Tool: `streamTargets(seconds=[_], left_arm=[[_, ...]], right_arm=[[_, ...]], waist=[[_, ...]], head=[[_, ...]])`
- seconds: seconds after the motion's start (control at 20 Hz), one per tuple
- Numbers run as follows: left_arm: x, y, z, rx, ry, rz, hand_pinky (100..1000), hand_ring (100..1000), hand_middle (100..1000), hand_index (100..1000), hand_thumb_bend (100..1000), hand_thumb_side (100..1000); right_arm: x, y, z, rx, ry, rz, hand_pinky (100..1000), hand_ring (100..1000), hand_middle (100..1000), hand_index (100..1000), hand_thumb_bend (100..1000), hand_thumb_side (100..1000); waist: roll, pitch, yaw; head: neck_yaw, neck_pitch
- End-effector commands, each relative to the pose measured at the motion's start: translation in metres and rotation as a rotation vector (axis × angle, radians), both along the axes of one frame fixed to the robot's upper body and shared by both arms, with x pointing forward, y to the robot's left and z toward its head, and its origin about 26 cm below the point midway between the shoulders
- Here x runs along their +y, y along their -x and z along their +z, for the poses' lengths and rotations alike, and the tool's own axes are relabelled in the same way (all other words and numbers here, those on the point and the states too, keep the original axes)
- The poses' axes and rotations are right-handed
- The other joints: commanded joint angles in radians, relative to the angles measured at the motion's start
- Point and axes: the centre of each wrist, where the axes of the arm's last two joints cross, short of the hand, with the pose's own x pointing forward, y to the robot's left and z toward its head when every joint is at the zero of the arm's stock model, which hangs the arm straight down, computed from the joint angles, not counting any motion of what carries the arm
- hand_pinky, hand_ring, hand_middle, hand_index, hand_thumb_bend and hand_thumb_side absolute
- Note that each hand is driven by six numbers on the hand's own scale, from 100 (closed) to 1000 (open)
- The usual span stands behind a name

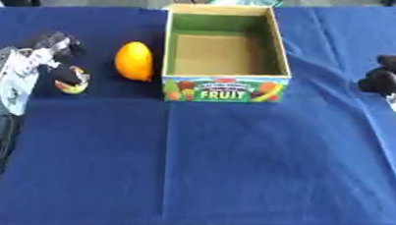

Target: Pick up objects on the table and place them in the box.

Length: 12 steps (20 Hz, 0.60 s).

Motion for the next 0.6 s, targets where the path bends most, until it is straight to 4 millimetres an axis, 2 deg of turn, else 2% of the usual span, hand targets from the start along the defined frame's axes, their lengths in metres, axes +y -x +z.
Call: streamTargets(seconds=[0.05, 0.2, 0.6], left_arm=[[0.015, 0.003, 0.027, -0.009, -0.023, -0.015, 662, 659, 712, 833, 513, 325], [0.02, 0.005, 0.035, 0.025, -0.058, -0.039, 659, 658, 712, 830, 538, 315], [0.023, 0.006, 0.032, 0.073, -0.145, -0.015, 646, 644, 705, 824, 453, 214]], right_arm=[[-0.002, 0.0, 0.006, -0.019, 0.018, -0.001, 712, 645, 593, 768, 325, 404], [-0.003, 0.0, 0.006, -0.018, 0.018, -0.001, 712, 645, 593, 768, 325, 404], [-0.003, 0.0, 0.006, -0.017, 0.018, -0.004, 712, 645, 593, 768, 324, 403]], waist=[[-0.001, -0.018, 0.0], [0.0, -0.018, 0.001], [0.002, -0.018, -0.001]], head=[[-0.002, -0.01], [-0.003, -0.011], [-0.003, -0.012]])
